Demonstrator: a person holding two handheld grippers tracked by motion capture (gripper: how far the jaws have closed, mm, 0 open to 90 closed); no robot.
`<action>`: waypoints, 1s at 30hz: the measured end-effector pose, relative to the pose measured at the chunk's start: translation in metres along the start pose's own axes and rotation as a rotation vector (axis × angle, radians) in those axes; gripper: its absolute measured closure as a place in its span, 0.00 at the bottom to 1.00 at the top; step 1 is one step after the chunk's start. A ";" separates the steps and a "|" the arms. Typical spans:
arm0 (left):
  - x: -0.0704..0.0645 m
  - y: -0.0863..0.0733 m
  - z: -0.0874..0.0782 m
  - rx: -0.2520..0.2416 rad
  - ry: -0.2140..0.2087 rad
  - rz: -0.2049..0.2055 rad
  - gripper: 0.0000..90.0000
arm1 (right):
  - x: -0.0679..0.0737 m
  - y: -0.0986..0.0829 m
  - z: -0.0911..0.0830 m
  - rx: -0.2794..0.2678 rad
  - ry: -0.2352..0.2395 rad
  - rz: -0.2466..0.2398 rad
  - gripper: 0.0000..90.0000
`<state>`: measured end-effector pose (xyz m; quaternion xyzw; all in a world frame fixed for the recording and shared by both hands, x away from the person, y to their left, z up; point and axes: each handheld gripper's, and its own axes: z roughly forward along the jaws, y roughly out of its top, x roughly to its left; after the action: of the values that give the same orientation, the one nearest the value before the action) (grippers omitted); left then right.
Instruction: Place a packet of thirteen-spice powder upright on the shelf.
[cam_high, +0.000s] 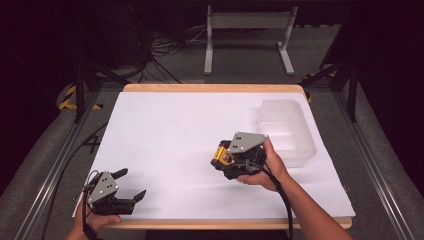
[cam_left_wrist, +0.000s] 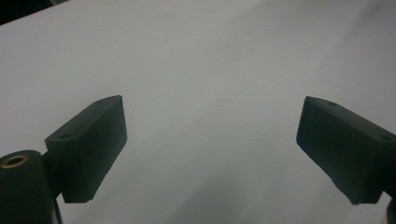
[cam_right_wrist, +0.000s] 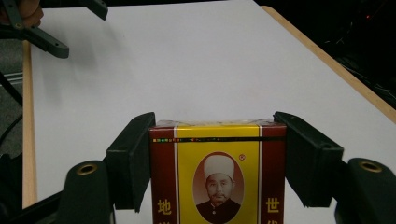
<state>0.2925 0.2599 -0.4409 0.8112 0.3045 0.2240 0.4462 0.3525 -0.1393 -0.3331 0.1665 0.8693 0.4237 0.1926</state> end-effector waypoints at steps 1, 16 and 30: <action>0.000 0.000 0.000 -0.001 0.000 0.000 0.10 | -0.001 0.000 -0.001 -0.003 -0.007 0.003 0.36; 0.001 0.000 0.000 -0.001 0.000 0.002 0.10 | -0.036 0.004 -0.027 -0.095 -0.168 0.040 0.36; 0.002 -0.001 0.000 0.001 -0.001 0.004 0.10 | -0.085 -0.012 -0.039 -0.091 -0.315 0.129 0.36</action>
<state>0.2933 0.2616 -0.4412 0.8121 0.3029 0.2244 0.4454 0.4068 -0.2113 -0.3044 0.2774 0.7958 0.4427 0.3062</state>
